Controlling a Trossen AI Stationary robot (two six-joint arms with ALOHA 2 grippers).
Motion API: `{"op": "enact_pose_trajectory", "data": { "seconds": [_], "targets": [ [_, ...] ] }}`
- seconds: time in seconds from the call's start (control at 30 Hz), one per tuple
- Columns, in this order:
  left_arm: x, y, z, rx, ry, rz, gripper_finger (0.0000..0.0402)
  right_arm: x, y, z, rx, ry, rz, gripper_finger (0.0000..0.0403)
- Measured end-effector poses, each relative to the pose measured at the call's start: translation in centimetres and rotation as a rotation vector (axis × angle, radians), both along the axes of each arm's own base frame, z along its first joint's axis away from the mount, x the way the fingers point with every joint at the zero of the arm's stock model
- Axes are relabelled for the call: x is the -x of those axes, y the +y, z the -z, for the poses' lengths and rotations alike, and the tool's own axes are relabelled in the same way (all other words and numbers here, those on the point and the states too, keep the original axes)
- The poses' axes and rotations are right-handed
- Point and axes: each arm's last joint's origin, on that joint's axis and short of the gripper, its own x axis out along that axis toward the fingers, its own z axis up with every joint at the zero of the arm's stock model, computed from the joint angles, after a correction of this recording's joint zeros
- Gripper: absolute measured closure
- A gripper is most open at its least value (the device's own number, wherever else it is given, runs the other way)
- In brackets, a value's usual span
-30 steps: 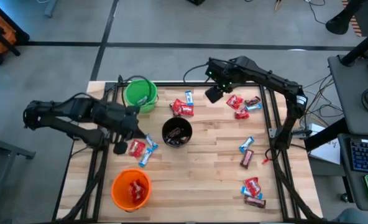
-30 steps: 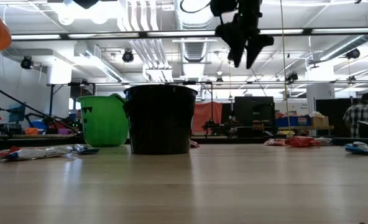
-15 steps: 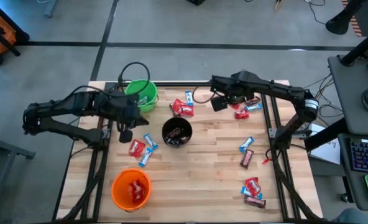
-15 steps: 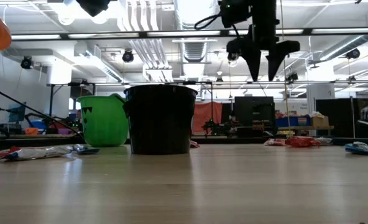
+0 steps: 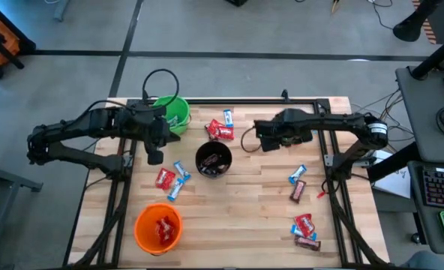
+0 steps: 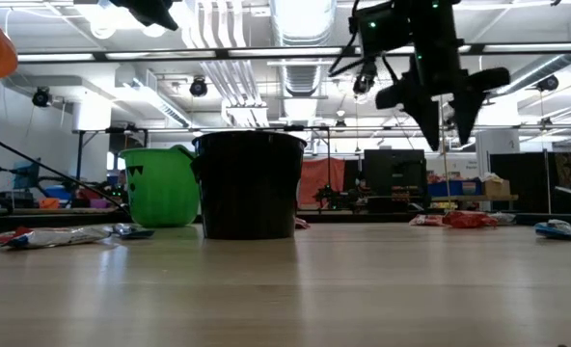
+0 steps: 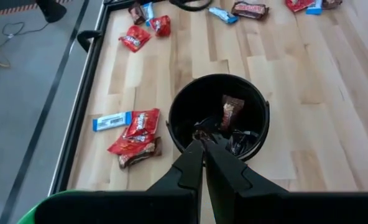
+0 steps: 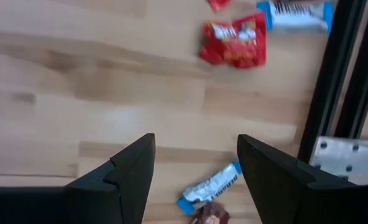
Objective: Sort candy
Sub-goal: Put the white chocolate into the green bucket
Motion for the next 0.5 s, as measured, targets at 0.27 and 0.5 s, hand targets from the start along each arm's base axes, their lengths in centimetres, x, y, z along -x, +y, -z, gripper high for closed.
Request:
{"op": "enact_pose_trajectory", "data": {
  "seconds": [0.27,0.5],
  "targets": [
    [0.0,0.0,0.0,0.029,-0.007,-0.026,0.0401,1.2,2.7,0.6,0.019,-0.009,0.069,0.0181],
    [0.0,0.0,0.0,0.045,-0.009,-0.041,0.0401,1.5,4.1,0.1,0.038,-0.073,0.137,0.0181]
  ]
}}
